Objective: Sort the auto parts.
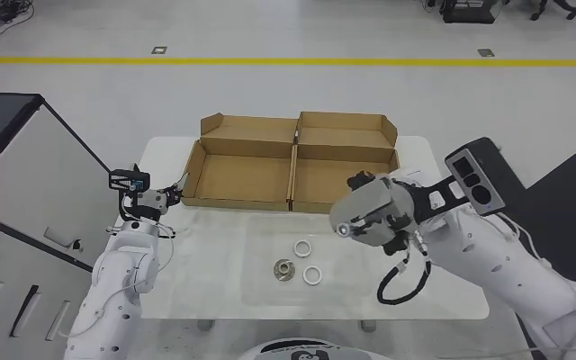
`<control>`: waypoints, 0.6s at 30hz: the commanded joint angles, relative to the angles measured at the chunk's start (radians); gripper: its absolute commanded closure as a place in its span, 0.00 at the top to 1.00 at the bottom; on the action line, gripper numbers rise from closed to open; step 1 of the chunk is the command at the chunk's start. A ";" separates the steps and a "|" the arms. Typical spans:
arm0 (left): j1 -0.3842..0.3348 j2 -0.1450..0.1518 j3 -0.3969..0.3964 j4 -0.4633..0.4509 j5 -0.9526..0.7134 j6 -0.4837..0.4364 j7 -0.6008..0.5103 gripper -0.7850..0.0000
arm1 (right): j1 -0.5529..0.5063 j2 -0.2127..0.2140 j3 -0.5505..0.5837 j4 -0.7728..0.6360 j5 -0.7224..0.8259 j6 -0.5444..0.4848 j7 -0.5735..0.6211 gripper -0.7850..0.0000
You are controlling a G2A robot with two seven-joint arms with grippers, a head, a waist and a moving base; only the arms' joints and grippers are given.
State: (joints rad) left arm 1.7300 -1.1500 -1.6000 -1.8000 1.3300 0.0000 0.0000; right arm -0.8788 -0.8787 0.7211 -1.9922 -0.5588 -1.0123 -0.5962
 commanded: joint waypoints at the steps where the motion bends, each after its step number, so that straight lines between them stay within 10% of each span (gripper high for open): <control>1: 0.000 0.000 0.000 0.000 0.000 0.000 0.000 1.00 | 0.004 -0.001 0.006 0.002 0.025 0.000 0.062 0.00; 9: 0.000 0.000 0.000 0.000 0.000 0.000 0.000 1.00 | 0.011 -0.025 0.009 -0.011 0.116 0.000 0.152 0.00; 18: 0.000 0.000 0.000 0.000 0.000 0.000 0.000 1.00 | -0.020 -0.078 0.013 -0.038 0.105 0.000 -0.009 0.00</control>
State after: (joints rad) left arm 1.7300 -1.1500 -1.6000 -1.8000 1.3300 0.0000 0.0000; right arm -0.8952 -0.9506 0.7333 -2.0295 -0.4415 -1.0123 -0.5852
